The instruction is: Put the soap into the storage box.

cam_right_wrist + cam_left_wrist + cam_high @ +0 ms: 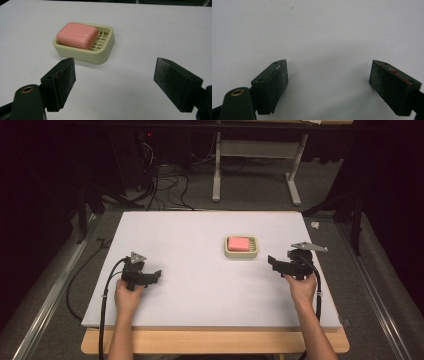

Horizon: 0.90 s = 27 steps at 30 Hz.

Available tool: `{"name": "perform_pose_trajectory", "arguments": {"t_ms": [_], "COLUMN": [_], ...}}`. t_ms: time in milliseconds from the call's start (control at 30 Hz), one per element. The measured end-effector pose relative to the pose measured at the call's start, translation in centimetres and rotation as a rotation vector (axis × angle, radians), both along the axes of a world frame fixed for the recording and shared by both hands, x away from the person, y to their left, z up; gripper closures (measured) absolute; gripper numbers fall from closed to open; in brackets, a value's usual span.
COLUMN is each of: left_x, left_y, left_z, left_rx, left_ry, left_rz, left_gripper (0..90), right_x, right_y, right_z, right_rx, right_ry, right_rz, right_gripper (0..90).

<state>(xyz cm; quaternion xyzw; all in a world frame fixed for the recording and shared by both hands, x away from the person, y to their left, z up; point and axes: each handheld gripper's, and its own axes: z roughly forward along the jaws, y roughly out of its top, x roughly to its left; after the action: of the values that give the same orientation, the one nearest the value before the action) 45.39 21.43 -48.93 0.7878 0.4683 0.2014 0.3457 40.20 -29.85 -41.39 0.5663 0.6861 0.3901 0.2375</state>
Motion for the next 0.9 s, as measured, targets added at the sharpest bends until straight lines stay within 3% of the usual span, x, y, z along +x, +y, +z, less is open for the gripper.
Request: {"name": "perform_pose_trajectory", "arguments": {"t_ms": [900], "left_x": [0.0], "left_y": [0.0], "left_z": [0.0], "left_rx": [0.0], "left_ry": [0.0], "left_rz": [0.0], "left_gripper": [15.9], "right_x": [-1.4], "right_y": [-0.2], "right_z": [-1.4], "right_rx": [-0.009], "right_ry": [0.02], "right_rz": [0.006], "right_gripper": [18.6]}}
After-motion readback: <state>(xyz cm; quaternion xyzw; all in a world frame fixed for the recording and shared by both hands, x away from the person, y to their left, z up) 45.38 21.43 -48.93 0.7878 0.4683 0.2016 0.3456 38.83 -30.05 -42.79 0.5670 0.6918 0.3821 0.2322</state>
